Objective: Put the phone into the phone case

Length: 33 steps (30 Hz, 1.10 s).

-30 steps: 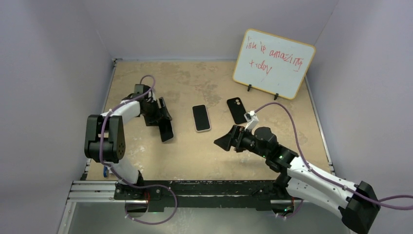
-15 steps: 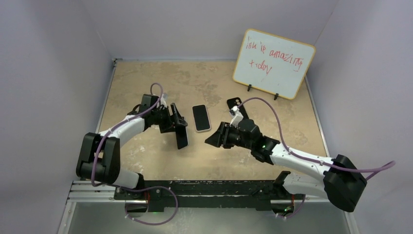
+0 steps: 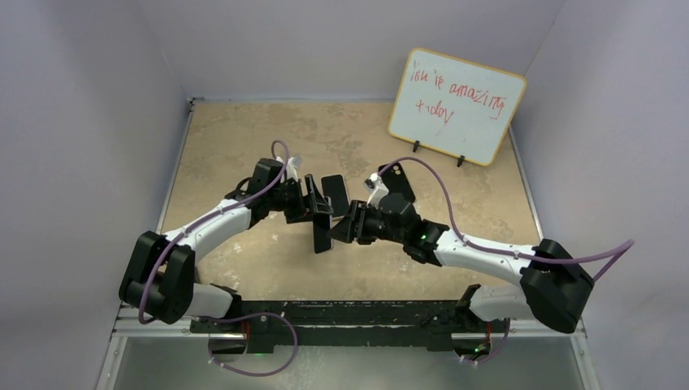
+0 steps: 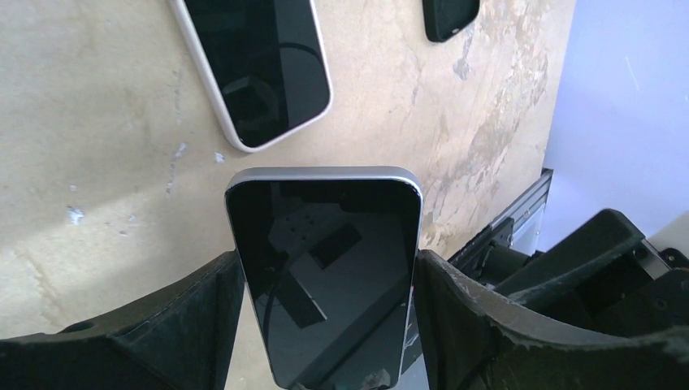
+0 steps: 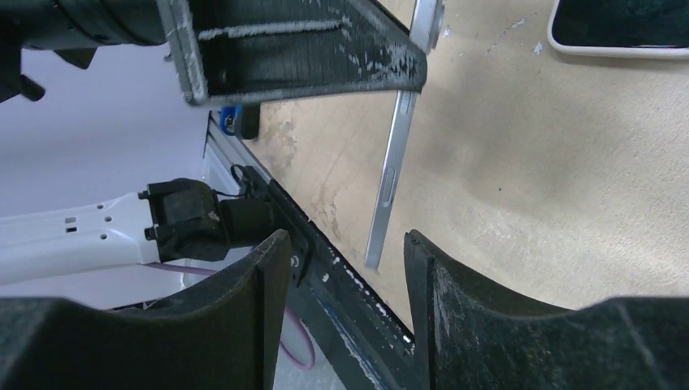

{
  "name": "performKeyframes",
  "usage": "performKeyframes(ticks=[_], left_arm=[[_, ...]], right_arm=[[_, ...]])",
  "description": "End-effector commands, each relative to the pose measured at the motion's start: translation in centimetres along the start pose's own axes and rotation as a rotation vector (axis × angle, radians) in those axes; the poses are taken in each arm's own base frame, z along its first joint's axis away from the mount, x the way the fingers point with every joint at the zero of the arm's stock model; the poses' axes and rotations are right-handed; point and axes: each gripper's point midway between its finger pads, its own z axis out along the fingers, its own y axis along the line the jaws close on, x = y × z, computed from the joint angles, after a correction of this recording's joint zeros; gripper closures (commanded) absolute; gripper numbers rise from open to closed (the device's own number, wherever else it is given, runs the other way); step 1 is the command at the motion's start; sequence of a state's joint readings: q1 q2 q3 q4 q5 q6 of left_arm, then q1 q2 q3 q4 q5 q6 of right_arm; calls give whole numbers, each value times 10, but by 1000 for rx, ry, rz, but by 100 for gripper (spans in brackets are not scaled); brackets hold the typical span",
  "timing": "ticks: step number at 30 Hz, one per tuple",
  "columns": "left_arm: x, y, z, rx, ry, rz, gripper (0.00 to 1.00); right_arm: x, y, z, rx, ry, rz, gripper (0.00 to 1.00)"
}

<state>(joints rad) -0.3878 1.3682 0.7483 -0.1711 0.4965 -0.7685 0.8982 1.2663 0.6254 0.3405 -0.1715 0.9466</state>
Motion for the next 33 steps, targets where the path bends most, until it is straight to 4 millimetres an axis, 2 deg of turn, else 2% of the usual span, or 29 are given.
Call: performKeyframes(ticks=[1, 5, 10, 17, 22, 25, 27, 29, 33], left_arm=[[-6, -25, 1, 68, -33, 23, 62], [-3, -27, 3, 72, -29, 28, 62], [0, -35, 3, 84, -25, 40, 62], [1, -45, 2, 103, -28, 48, 60], [3, -53, -1, 138, -26, 44, 59], [2, -58, -4, 159, -44, 46, 49], [0, -60, -7, 160, -59, 50, 33], [-2, -64, -9, 172, -66, 60, 24], [-5, -75, -12, 213, -62, 80, 18]], right_arm=[[-8, 12, 10, -17, -10, -14, 44], [0, -1, 19, 13, 10, 0, 46], [0, -10, 23, 44, 0, 6, 50], [1, -16, 24, 66, -2, -4, 73], [2, -21, 23, 76, -7, -8, 98], [2, -24, 21, 88, -14, -13, 100], [4, -29, 19, 109, -5, -16, 100], [5, -33, 13, 137, -5, -11, 100], [-2, -47, -2, 217, -64, -5, 100]])
